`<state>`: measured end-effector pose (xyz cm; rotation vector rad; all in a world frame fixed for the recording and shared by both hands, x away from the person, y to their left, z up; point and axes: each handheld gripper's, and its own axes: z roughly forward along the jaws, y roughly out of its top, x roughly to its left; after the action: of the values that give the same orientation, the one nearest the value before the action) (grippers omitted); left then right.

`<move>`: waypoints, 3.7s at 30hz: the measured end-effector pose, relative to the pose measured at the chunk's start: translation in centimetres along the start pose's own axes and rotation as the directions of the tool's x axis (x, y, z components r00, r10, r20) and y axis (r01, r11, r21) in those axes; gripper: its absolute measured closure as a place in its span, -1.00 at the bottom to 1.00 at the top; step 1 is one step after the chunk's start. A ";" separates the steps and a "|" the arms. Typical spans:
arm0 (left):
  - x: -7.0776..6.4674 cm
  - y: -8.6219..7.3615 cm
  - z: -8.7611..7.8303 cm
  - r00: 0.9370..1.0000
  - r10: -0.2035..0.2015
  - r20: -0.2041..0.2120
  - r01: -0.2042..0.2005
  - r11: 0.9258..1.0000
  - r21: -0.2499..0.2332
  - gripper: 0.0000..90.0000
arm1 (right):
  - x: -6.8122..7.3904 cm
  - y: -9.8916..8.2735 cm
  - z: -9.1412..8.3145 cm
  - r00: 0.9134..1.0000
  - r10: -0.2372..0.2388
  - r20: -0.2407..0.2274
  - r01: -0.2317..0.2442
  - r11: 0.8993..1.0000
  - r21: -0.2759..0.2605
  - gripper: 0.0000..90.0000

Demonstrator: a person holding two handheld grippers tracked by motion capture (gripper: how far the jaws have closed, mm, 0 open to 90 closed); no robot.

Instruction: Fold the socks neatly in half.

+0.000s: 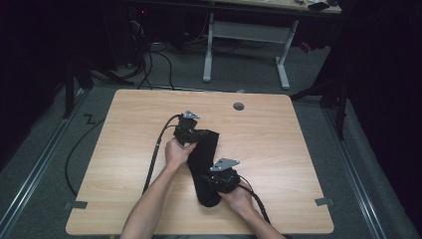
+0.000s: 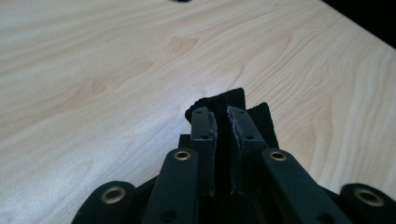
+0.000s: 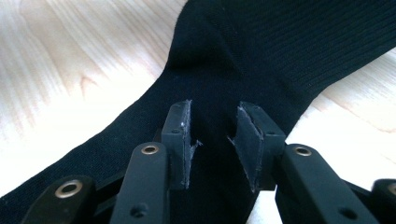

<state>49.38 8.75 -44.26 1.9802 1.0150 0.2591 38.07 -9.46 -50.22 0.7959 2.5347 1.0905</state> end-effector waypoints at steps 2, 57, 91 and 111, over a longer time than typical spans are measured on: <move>-0.4 0.3 -0.5 1.000 0.019 0.011 -0.019 1.000 -0.013 0.82 | -0.1 0.3 0.2 1.000 -0.001 0.005 0.001 1.000 0.004 0.46; -5.4 -7.7 -4.2 0.995 0.096 0.012 -0.095 0.991 -0.094 0.81 | 0.2 0.2 -0.9 0.997 0.073 0.029 -0.071 0.995 -0.070 0.29; -5.7 -11.6 -4.3 0.998 0.064 0.024 -0.063 0.997 -0.050 0.75 | 1.0 -1.1 -2.0 0.998 0.066 0.014 -0.065 0.997 -0.042 0.26; -6.9 -11.4 -6.4 0.999 0.051 -0.007 -0.051 0.998 -0.046 0.24 | -1.5 1.7 -4.0 0.998 0.065 0.004 -0.064 0.993 -0.101 0.63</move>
<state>35.20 10.78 -48.04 1.9666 0.9542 0.3136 38.20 -11.71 -46.22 0.8582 2.4415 1.2227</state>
